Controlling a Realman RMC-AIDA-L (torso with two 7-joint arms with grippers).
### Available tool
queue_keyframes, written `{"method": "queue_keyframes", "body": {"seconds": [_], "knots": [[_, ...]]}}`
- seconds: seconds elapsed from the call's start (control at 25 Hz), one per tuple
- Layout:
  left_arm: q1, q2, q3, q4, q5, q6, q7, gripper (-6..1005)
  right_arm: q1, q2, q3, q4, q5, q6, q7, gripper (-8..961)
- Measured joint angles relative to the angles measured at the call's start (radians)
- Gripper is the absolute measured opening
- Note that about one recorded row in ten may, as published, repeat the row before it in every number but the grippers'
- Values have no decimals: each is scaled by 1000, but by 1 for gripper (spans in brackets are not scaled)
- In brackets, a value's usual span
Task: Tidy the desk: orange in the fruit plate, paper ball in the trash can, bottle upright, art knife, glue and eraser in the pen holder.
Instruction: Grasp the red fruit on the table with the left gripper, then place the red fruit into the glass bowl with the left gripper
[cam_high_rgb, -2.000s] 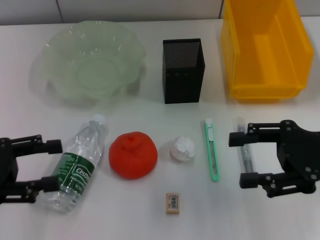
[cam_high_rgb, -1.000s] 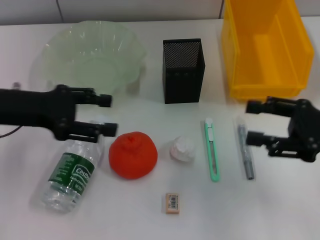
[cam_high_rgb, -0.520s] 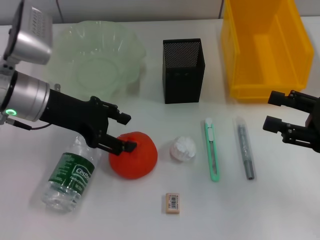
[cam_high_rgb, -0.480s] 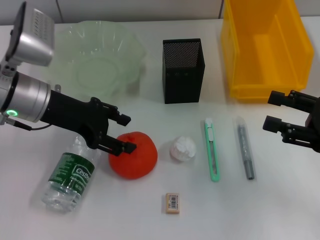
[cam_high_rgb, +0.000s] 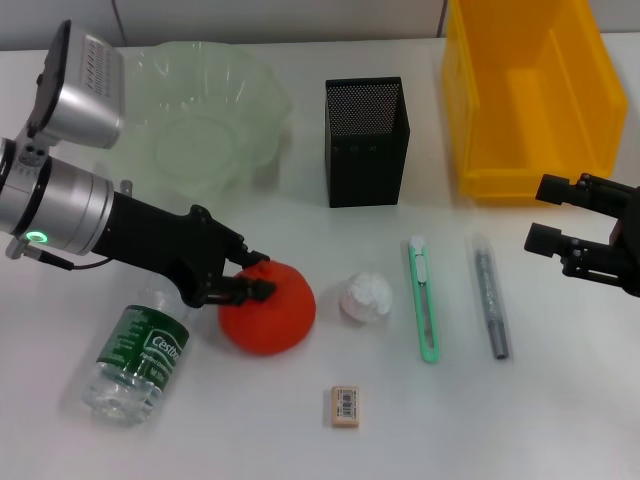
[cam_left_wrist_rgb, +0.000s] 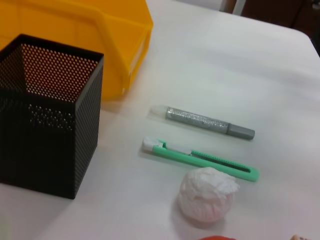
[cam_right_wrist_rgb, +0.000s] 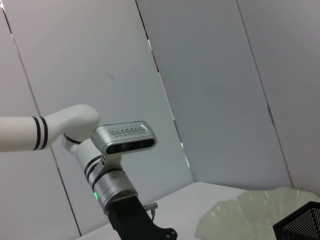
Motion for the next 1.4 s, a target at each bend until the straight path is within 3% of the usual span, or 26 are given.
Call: {"method": "queue_keyframes", "body": {"seconds": [0.32,0.52,0.56,0.6,0.64,0.76,0.84,1.04,1.24,1.4], "knots": [[22,7,-9,16,-94,47,-8,236,2,0,1,0,-1,6,0,766],[60,10,-77,109,-313,192,-24,196,2,0,1,0,-1,6,0,765],[94,14,-123,152,-469,206,-34,188,3,2,1,0,-1,6,0,765],[94,14,-123,152,-469,206,-34,179,3,2,1,0,-1,6,0,765],[124,17,-156,166,-590,180,-33,170,5,6,0,0,-1,6,0,765],[151,16,-175,168,-680,128,-26,144,9,11,0,3,1,8,0,765],[188,10,-173,156,-786,-34,-7,175,17,15,0,25,2,9,-11,765],[200,7,-165,68,-858,-182,40,252,26,15,0,86,37,10,-42,765],[203,6,-165,-1,-944,-220,76,367,38,18,-3,125,80,10,-61,765],[223,12,-156,-24,-979,-137,71,506,41,18,-5,125,81,6,-61,765]]}}
